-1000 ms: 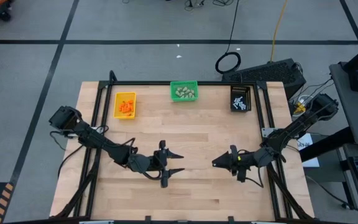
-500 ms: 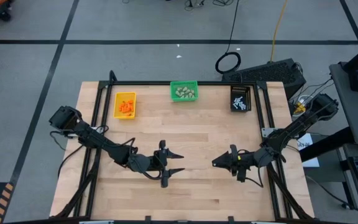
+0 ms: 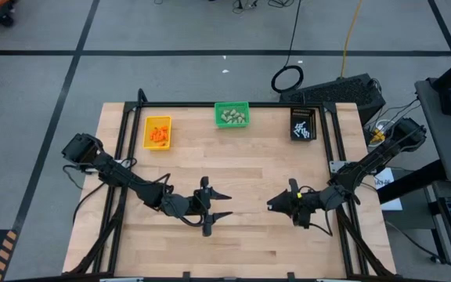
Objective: Sort Halloween decoration
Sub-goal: Put the white bone toy into the black bin
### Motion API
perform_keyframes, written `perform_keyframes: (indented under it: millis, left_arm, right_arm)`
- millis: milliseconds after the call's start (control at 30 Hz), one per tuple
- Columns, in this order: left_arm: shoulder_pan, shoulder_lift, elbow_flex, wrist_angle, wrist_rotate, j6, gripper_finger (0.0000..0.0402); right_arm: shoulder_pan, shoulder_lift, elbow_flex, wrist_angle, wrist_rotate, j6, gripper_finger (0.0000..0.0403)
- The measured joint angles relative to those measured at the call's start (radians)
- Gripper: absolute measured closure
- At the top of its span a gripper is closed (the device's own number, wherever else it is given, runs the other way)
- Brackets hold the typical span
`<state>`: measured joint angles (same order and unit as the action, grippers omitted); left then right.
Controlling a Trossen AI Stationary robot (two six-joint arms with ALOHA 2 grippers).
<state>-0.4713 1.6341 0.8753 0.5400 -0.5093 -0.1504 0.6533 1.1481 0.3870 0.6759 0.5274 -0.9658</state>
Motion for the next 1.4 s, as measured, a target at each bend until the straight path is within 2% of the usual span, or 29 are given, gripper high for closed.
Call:
perform_keyframes:
  millis: [533,767,1033,1267,1400]
  left_arm:
    - [0.000,0.000,0.000,0.000,0.000,0.000,0.0181]
    - [0.000,0.000,0.000,0.000,0.000,0.000,0.0181]
    - [0.000,0.000,0.000,0.000,0.000,0.001,0.0181]
    - [0.000,0.000,0.000,0.000,0.000,0.002,0.0181]
    - [0.000,0.000,0.000,0.000,0.000,0.004,0.0181]
  right_arm:
    - [0.000,0.000,0.000,0.000,0.000,0.296,0.0316]
    - [0.000,0.000,0.000,0.000,0.000,0.563,0.0316]
    - [0.000,0.000,0.000,0.005,-0.001,1.057,0.0316]
    - [0.000,0.000,0.001,0.017,-0.004,1.238,0.0316]
    - [0.000,0.000,0.001,0.039,-0.004,1.289,0.0316]
